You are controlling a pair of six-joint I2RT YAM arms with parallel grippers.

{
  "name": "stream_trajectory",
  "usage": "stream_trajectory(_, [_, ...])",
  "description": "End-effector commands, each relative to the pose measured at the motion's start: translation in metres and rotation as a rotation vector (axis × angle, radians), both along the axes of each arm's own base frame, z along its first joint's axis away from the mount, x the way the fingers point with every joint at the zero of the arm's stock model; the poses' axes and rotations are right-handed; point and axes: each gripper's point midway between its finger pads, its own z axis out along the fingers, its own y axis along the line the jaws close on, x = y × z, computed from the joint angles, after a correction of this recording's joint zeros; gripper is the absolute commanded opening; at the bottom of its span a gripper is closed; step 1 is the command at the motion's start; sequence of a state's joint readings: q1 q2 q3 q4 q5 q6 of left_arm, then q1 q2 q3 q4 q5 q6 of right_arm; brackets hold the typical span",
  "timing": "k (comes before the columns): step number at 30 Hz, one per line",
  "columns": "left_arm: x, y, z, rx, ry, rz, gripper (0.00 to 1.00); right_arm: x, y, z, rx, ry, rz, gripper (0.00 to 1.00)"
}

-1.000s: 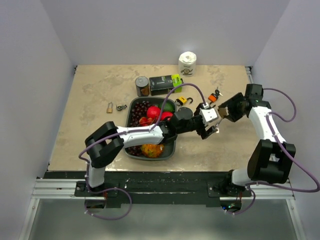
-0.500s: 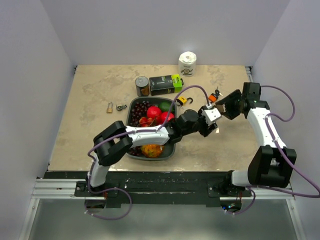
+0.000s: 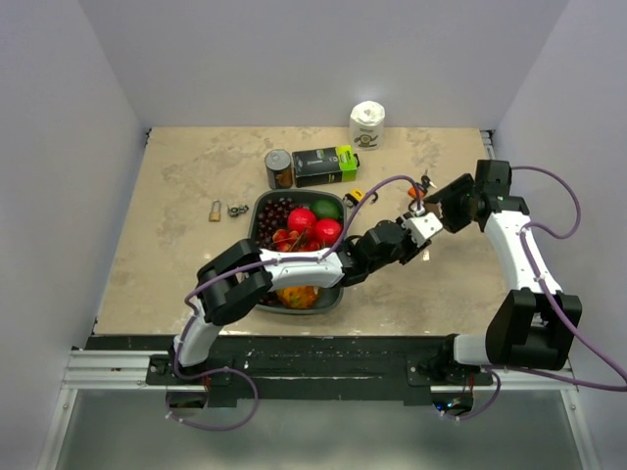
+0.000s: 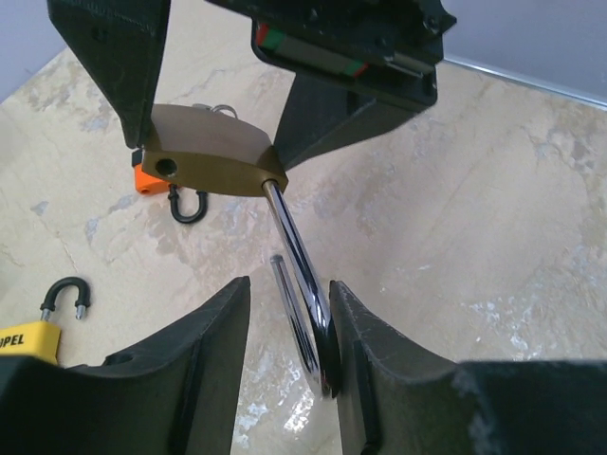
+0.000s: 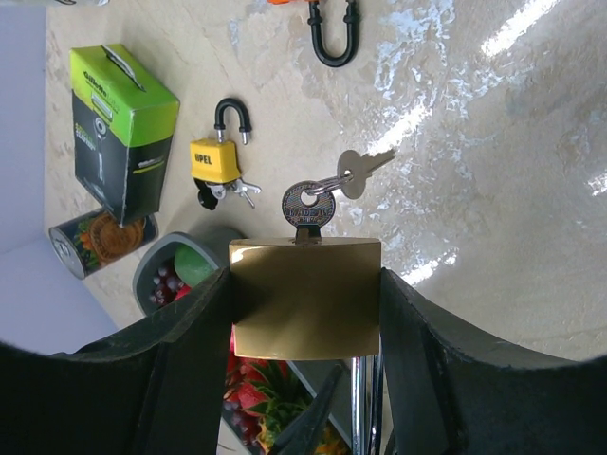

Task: Lock with the key
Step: Lock the lock.

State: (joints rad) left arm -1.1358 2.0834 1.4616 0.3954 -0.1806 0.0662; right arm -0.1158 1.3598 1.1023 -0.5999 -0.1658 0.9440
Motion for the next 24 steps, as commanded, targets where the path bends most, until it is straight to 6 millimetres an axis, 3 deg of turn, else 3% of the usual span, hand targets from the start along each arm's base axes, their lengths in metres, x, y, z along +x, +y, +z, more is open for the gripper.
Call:
stream_trajectory(1, [0.010, -0.014, 0.032, -0.080, -0.066, 0.045, 0.43, 0.009, 0.003, 0.037, 0.015, -0.113, -0.023, 0.00])
stream_trajectory(3, [0.010, -0.017, 0.031, -0.074, -0.071, 0.041, 0.40, 0.009, 0.005, 0.036, 0.024, -0.112, -0.018, 0.00])
stream_trajectory(6, [0.013, -0.019, 0.029, -0.067, -0.080, 0.045, 0.29, 0.008, 0.007, 0.035, 0.032, -0.110, -0.018, 0.00])
stream_trajectory(10, [0.015, -0.017, 0.027, -0.055, -0.097, 0.055, 0.00, 0.007, 0.009, 0.032, 0.040, -0.105, -0.014, 0.00])
stream_trajectory(13, [0.015, -0.017, 0.032, -0.059, -0.106, 0.054, 0.00, 0.006, 0.010, 0.032, 0.041, -0.109, -0.006, 0.02])
stream_trajectory(14, [0.015, -0.016, 0.035, -0.064, -0.106, 0.052, 0.00, 0.006, 0.010, 0.032, 0.038, -0.112, -0.001, 0.20])
stream_trajectory(16, [0.013, -0.015, 0.039, -0.073, -0.100, 0.035, 0.00, 0.006, 0.009, 0.033, 0.019, -0.120, 0.018, 0.43])
stream_trajectory(17, [0.011, -0.013, 0.052, -0.099, -0.102, 0.024, 0.00, 0.006, 0.009, 0.035, 0.016, -0.130, 0.023, 0.67])
stream_trajectory(19, [0.006, -0.010, 0.055, -0.132, -0.067, -0.028, 0.00, 0.006, 0.002, 0.038, -0.027, -0.146, 0.043, 0.85])
stream_trajectory(21, [0.006, -0.002, 0.074, -0.169, -0.060, -0.046, 0.00, 0.004, -0.009, 0.041, -0.103, -0.147, 0.061, 0.99])
stream_trajectory(24, [-0.001, 0.004, 0.093, -0.212, -0.040, -0.116, 0.00, 0.004, -0.022, 0.051, -0.161, -0.158, 0.089, 0.99])
